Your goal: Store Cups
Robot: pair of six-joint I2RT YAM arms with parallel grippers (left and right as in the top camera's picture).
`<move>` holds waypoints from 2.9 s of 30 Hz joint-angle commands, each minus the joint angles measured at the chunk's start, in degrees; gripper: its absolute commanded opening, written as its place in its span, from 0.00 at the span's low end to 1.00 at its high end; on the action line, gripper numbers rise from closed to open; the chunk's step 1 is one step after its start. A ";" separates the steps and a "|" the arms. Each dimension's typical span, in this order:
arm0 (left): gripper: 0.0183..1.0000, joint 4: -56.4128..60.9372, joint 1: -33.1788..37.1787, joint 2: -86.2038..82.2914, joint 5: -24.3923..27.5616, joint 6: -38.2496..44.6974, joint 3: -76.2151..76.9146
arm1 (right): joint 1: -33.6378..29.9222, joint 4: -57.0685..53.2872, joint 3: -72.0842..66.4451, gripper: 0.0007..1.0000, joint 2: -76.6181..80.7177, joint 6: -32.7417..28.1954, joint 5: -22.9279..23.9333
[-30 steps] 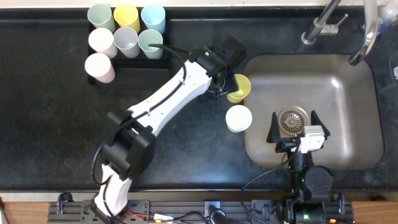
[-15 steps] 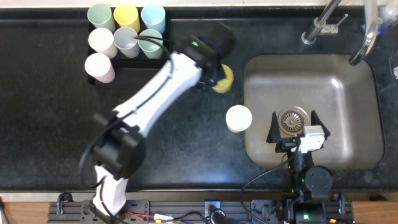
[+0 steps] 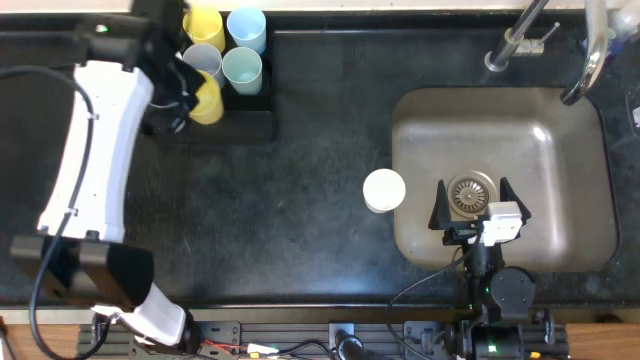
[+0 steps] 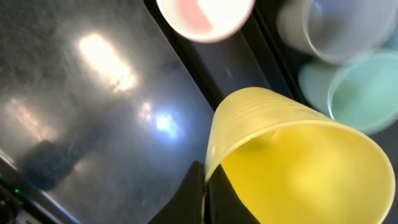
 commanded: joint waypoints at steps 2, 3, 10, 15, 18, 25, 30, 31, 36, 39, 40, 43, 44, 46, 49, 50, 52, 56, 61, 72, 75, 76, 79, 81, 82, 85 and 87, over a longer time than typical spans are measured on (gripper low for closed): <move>0.02 6.51 2.60 0.28 0.94 -1.38 -9.07 | -0.37 0.31 -0.76 1.00 -0.42 0.46 -0.22; 0.02 8.02 2.97 0.33 1.51 -1.38 -10.40 | -0.37 0.31 -0.76 1.00 -0.42 0.46 -0.22; 0.02 14.01 3.48 0.50 0.61 -1.36 -13.18 | -0.37 0.31 -0.76 1.00 -0.42 0.46 -0.22; 0.02 15.08 3.91 1.64 0.87 -1.38 -13.22 | -0.37 0.31 -0.76 1.00 -0.42 0.46 -0.22; 0.02 15.58 3.91 2.36 0.92 -1.38 -13.38 | -0.37 0.31 -0.76 1.00 -0.42 0.46 -0.22; 0.02 16.70 3.91 4.48 1.07 -1.36 -13.81 | -0.37 0.31 -0.76 1.00 -0.42 0.46 -0.22; 0.02 17.00 3.91 6.45 1.07 -1.36 -13.81 | -0.37 0.31 -0.76 1.00 -0.42 0.46 -0.22; 0.02 17.05 3.91 6.73 1.05 -1.36 -13.81 | -0.37 0.31 -0.76 1.00 -0.42 0.46 -0.22; 0.02 18.25 3.96 8.44 0.83 -1.36 -13.81 | -0.37 0.31 -0.76 1.00 -0.42 0.46 -0.22; 0.02 18.23 3.96 9.33 0.81 -1.36 -13.81 | -0.37 0.31 -0.76 1.00 -0.42 0.46 -0.22; 0.03 18.23 3.96 9.51 0.81 -1.36 -13.81 | -0.37 0.31 -0.76 1.00 -0.42 0.46 -0.22; 0.23 18.23 3.96 9.73 0.81 -1.33 -13.81 | -0.37 0.31 -0.76 1.00 -0.42 0.46 -0.22; 0.46 18.25 3.96 9.70 0.81 -1.27 -13.81 | -0.37 0.31 -0.76 1.00 -0.42 0.46 -0.22; 1.00 18.23 3.96 9.70 0.85 -1.16 -13.81 | -0.37 0.31 -0.76 1.00 -0.42 0.46 -0.22; 1.00 18.18 3.93 9.46 0.96 -1.16 -13.81 | -0.37 0.31 -0.76 1.00 -0.42 0.46 -0.22; 1.00 18.18 3.89 8.98 1.14 -1.14 -13.81 | -0.37 0.31 -0.76 1.00 -0.42 0.46 -0.22; 1.00 18.05 3.72 7.17 1.31 -1.14 -13.81 | -0.37 0.31 -0.76 1.00 -0.42 0.46 -0.22; 1.00 17.05 3.08 -0.66 1.27 -1.11 -13.81 | -0.37 0.31 -0.76 1.00 -0.42 0.46 -0.22; 1.00 14.08 2.03 -14.88 -0.87 1.49 -13.81 | -0.37 0.31 -0.76 1.00 -0.42 0.46 -0.22; 1.00 12.70 2.05 -53.05 -4.83 45.09 -36.24 | -0.37 0.31 -0.76 1.00 -0.42 0.46 -0.22; 1.00 30.51 2.05 -64.06 -3.39 57.00 -54.38 | -0.37 0.31 -0.76 1.00 -0.42 0.46 -0.22; 1.00 39.89 2.05 -68.28 -2.10 60.48 -61.79 | -0.37 0.31 -0.76 1.00 -0.42 0.46 -0.22; 1.00 67.60 2.05 -77.99 3.17 65.90 -80.00 | -0.37 0.31 -0.76 1.00 -0.42 0.46 -0.22; 1.00 85.15 2.05 -83.38 6.58 66.69 -89.59 | -0.37 0.31 -0.76 1.00 -0.42 0.46 -0.22; 1.00 91.67 2.05 -85.70 7.58 66.69 -92.94 | -0.37 0.31 -0.76 1.00 -0.42 0.46 -0.22; 1.00 100.02 2.05 -92.54 8.66 66.69 -98.55 | -0.37 0.31 -0.76 1.00 -0.42 0.46 -0.22; 1.00 96.04 2.05 -97.31 8.44 66.71 -99.62 | -0.37 0.31 -0.76 1.00 -0.42 0.46 -0.22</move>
